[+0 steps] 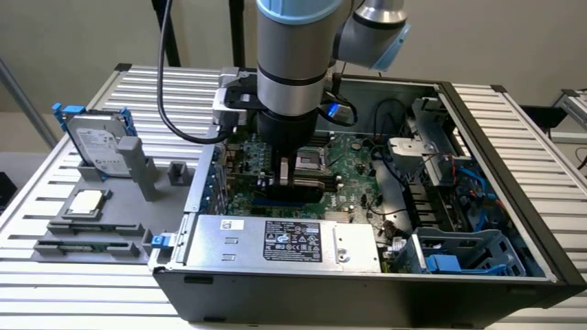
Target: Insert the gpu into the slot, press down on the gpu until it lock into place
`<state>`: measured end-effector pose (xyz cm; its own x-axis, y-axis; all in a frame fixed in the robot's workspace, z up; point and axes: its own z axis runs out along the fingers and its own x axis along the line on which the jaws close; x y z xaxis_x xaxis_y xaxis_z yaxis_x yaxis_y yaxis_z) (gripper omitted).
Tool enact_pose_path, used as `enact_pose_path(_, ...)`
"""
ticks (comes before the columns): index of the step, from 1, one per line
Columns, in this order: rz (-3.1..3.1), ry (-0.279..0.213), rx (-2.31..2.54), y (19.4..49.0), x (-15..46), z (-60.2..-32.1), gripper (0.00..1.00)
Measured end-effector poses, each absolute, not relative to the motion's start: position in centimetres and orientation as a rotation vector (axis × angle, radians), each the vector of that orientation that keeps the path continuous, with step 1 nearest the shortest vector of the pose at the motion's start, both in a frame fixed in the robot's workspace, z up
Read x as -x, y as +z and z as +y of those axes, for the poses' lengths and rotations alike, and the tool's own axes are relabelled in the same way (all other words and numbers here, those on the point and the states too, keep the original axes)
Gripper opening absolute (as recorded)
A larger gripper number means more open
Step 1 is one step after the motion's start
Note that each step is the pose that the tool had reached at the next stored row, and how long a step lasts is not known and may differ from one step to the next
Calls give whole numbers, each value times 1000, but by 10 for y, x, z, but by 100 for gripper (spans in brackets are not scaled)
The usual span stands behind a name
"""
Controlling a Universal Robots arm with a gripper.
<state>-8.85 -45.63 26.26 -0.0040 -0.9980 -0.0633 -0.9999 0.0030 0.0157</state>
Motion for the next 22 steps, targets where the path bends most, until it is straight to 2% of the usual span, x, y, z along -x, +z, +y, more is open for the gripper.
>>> enact_pose_path(22,2197,81,2190,261,91,-456,26)
